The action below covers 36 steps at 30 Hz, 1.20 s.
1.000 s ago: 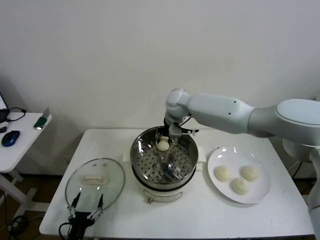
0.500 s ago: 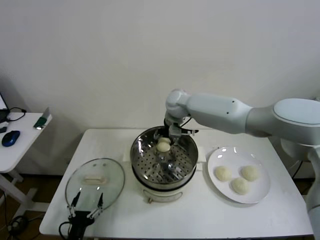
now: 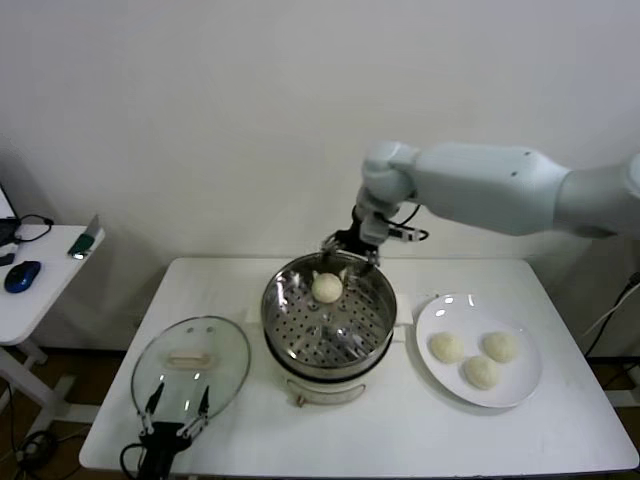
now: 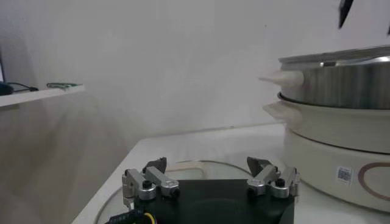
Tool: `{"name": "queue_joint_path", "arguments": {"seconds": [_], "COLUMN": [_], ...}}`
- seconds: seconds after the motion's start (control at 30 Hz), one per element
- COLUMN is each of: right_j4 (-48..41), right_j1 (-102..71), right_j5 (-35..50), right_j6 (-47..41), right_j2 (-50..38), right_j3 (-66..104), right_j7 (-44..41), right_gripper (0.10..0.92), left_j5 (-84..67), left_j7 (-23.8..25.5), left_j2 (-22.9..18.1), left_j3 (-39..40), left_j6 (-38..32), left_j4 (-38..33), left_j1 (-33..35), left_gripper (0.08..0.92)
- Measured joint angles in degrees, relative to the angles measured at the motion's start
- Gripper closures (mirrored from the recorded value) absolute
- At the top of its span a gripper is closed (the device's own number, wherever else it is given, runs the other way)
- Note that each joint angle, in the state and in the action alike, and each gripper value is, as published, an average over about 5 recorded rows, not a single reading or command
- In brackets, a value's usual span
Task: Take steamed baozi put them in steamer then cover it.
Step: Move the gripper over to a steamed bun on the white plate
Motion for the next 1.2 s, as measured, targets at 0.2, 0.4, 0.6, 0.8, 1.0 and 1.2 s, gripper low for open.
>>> {"name": "queue_joint_path", "arguments": {"seconds": [0.2,0.4,0.6,0.8,1.0,1.2], "right_j4": [4.04,9.78,13.02,13.81,13.11,10.68], "right_j1": [6.21,8.25,6.45,2.24,-3.82,-11.92], "right_j5": [10.63,16.94,17.70,16.34,14.38,11.91], "right_j6": [-11.42,-23.11,-31.49,-36.63,-39.92,-41.75], "right_j2": [-6.78,-13.85,-18.62,-21.08,-22.85,-23.08], "right_j3": [-8.47,-13.59,-15.34,-14.76,-11.95,-7.04], "right_j7": [-1.38,0.12,2.54,4.64,6.47,8.23], "right_gripper": [0.203,0.203,0.203,0.203,0.203,0.203], "left_j5": [-0.26,-0.25,-0.22,-0.16,0.08,0.14], "left_j7": [0.01,0.03,0.03,-0.03,-0.05,-0.08], "left_j2": [0.35,0.28,0.31,0.33,0.13,0.11], "left_j3": [-0.21,-0.11,-0.08,-0.22,-0.15,-0.35], "left_j6": [-0.03,-0.09,-0.40,-0.83,-0.95,-1.06], "left_j4": [-0.18,-0.19,0.12,0.58,0.79,1.13], "left_j1": [-0.13,-0.70,-0.84,-0.83,-0.71,-0.58], "left_gripper": [0.177,0.177,0.177,0.177,0.177,0.177]}}
